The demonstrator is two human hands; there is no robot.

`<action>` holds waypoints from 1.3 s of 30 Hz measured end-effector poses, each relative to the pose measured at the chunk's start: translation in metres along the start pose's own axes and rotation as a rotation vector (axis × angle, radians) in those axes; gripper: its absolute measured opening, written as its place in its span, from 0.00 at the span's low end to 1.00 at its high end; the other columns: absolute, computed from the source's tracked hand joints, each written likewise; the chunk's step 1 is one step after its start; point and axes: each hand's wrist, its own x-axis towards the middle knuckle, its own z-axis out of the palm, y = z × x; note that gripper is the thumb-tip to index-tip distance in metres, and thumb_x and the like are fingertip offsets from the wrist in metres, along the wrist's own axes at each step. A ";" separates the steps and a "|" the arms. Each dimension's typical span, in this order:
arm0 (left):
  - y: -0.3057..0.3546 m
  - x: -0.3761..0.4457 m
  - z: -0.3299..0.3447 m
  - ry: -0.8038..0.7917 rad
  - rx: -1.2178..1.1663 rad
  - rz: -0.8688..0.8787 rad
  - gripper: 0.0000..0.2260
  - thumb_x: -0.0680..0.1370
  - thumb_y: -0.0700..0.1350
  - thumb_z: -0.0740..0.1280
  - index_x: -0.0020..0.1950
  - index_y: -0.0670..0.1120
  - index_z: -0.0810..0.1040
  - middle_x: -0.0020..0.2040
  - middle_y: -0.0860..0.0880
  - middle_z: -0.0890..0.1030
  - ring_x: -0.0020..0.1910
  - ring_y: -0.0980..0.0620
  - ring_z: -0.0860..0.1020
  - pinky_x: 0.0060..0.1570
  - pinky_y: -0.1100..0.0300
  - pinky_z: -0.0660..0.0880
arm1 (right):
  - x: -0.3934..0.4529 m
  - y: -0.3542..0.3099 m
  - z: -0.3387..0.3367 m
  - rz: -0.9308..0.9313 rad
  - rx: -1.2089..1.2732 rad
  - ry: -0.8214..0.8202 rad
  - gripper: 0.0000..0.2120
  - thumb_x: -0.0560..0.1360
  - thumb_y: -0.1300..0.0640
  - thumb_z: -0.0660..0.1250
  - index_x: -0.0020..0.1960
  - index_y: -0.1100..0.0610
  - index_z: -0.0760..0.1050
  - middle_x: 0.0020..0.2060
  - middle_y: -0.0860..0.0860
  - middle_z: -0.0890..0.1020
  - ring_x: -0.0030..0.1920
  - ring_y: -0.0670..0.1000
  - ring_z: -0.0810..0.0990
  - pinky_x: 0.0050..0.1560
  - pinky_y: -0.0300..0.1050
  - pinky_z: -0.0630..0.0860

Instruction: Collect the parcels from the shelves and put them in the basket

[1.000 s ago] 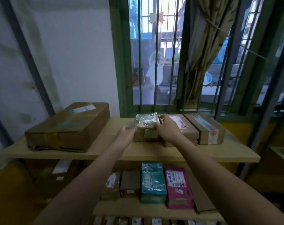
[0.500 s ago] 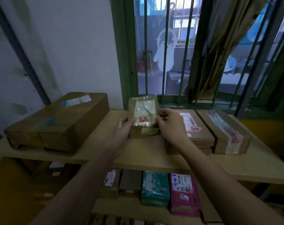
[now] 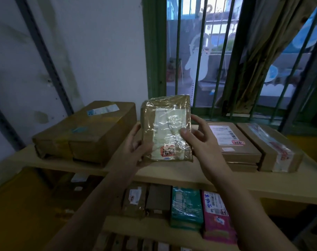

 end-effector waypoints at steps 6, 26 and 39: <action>0.020 -0.015 -0.006 -0.058 0.069 0.067 0.26 0.73 0.57 0.73 0.70 0.59 0.71 0.61 0.52 0.83 0.59 0.49 0.82 0.58 0.45 0.79 | -0.017 -0.017 0.006 -0.122 -0.097 -0.010 0.25 0.73 0.48 0.73 0.68 0.39 0.70 0.55 0.51 0.82 0.50 0.48 0.85 0.48 0.54 0.84; 0.049 -0.041 -0.032 -0.111 -0.003 0.130 0.36 0.69 0.55 0.71 0.69 0.76 0.55 0.57 0.59 0.83 0.57 0.48 0.83 0.52 0.50 0.82 | -0.045 -0.037 0.052 0.002 -0.090 0.024 0.22 0.73 0.37 0.68 0.64 0.41 0.71 0.58 0.51 0.80 0.52 0.51 0.84 0.40 0.48 0.83; 0.051 -0.056 -0.069 -0.092 0.024 0.042 0.34 0.70 0.56 0.71 0.71 0.74 0.61 0.59 0.57 0.83 0.56 0.48 0.84 0.50 0.46 0.82 | -0.047 -0.040 0.090 0.075 -0.073 0.012 0.19 0.80 0.43 0.61 0.69 0.47 0.67 0.59 0.52 0.78 0.49 0.50 0.85 0.38 0.39 0.80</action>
